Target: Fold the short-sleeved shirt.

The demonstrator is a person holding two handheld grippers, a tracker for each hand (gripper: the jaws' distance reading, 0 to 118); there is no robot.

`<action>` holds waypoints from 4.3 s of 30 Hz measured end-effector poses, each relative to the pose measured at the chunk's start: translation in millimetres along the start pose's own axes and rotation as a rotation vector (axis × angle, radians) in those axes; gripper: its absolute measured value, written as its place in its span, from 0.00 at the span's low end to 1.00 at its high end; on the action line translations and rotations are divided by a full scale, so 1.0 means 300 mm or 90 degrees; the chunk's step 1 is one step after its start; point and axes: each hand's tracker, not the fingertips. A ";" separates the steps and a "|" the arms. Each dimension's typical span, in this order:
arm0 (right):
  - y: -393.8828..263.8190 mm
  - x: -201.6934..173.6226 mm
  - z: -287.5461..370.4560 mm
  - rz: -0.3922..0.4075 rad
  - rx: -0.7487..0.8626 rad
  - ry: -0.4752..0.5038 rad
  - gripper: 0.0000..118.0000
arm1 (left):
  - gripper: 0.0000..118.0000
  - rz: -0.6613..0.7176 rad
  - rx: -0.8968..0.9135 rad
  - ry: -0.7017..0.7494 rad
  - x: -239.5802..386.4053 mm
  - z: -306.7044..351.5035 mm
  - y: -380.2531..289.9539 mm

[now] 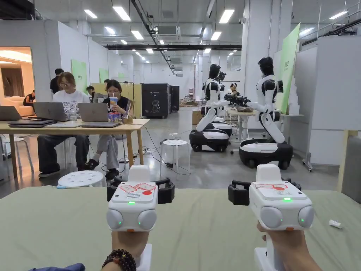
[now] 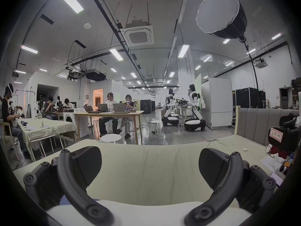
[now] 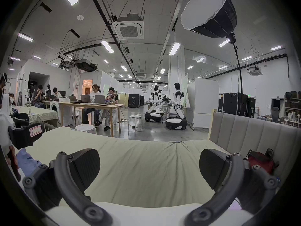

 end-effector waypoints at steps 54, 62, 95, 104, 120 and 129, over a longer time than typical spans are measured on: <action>-0.028 -0.001 -0.014 -0.006 -0.022 -0.035 1.00 | 1.00 -0.009 -0.014 -0.012 0.016 0.013 -0.013; -0.021 -0.011 -0.018 0.005 -0.014 -0.023 1.00 | 1.00 -0.012 -0.015 -0.012 0.024 -0.009 -0.017; -0.028 -0.018 -0.029 -0.002 -0.023 -0.011 1.00 | 1.00 0.001 -0.018 -0.014 0.007 -0.032 -0.034; -0.036 -0.017 -0.037 0.006 -0.014 -0.020 1.00 | 1.00 0.008 -0.024 -0.013 -0.001 -0.038 -0.036; -0.035 -0.009 -0.015 0.004 -0.026 -0.025 0.00 | 0.00 -0.031 -0.018 -0.032 0.048 -0.007 -0.032; -0.069 -0.106 -0.060 0.014 -0.026 0.017 0.00 | 0.00 0.012 -0.019 0.006 -0.097 -0.008 -0.054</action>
